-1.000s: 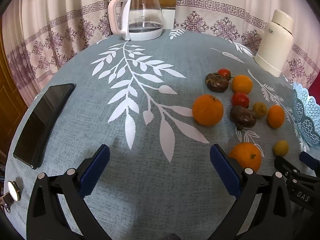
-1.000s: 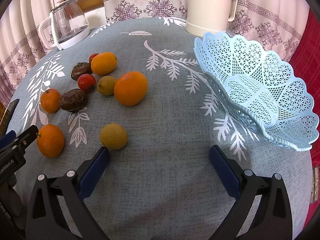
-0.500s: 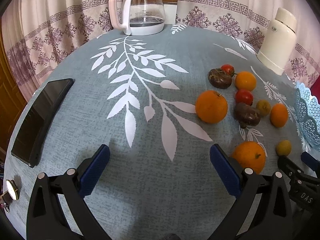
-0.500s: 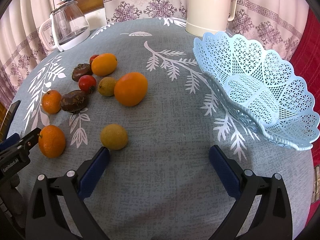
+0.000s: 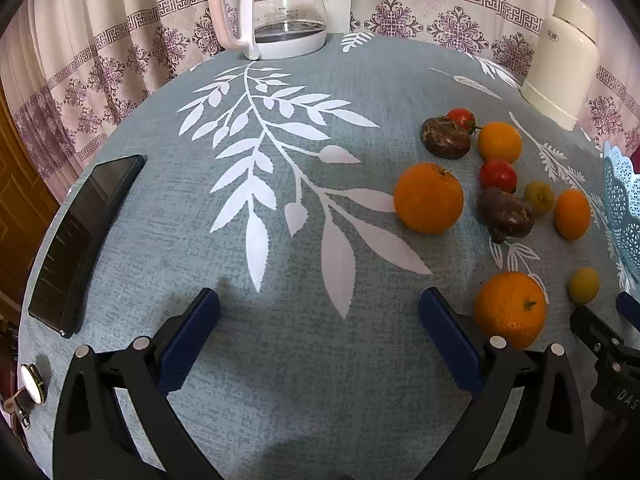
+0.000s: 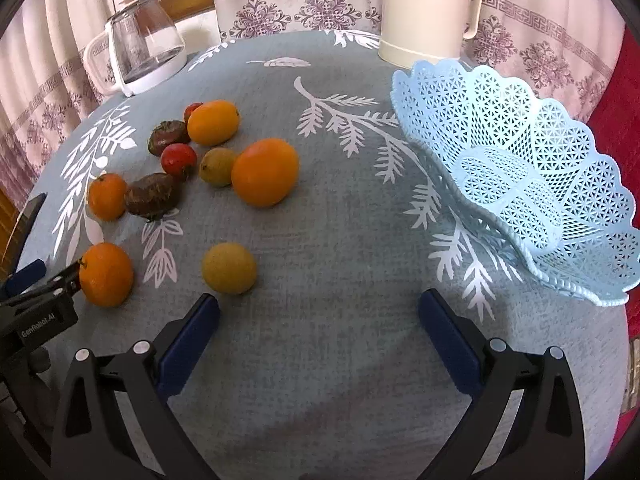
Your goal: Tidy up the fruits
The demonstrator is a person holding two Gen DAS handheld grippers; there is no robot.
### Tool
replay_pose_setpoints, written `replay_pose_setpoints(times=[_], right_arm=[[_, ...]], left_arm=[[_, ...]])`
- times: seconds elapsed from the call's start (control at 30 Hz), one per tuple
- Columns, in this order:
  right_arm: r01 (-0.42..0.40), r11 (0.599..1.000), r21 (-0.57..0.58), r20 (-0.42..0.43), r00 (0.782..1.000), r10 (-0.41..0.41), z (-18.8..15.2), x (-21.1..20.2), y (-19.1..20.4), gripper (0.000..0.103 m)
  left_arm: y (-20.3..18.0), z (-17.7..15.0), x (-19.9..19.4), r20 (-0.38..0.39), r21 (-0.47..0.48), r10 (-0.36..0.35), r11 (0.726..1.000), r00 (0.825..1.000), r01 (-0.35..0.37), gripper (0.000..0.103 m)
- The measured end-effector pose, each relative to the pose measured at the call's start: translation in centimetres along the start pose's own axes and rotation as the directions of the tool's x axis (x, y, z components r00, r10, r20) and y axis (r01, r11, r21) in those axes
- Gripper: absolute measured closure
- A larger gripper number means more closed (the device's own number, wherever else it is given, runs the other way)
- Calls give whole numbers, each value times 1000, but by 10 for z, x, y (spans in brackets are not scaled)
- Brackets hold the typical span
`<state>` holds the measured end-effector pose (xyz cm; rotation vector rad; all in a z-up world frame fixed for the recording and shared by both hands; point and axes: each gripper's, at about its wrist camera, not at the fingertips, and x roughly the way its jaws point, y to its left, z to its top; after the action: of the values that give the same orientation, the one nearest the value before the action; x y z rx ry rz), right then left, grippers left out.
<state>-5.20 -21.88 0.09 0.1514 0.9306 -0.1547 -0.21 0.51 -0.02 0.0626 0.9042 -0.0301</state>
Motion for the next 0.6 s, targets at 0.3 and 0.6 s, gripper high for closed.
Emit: replay_pose_setpoints(times=[0.3,0.6], right_arm=[[26,999,-27,0,1000,-26,-1,0,4,5],[-49,998,-48,70,996,52,0,-16,7,5]], left_arm=[[-1,0,-1,3,9,2,1000,1000,-2,2],[1,4,-12,43,15,-38,999,998,38,2]])
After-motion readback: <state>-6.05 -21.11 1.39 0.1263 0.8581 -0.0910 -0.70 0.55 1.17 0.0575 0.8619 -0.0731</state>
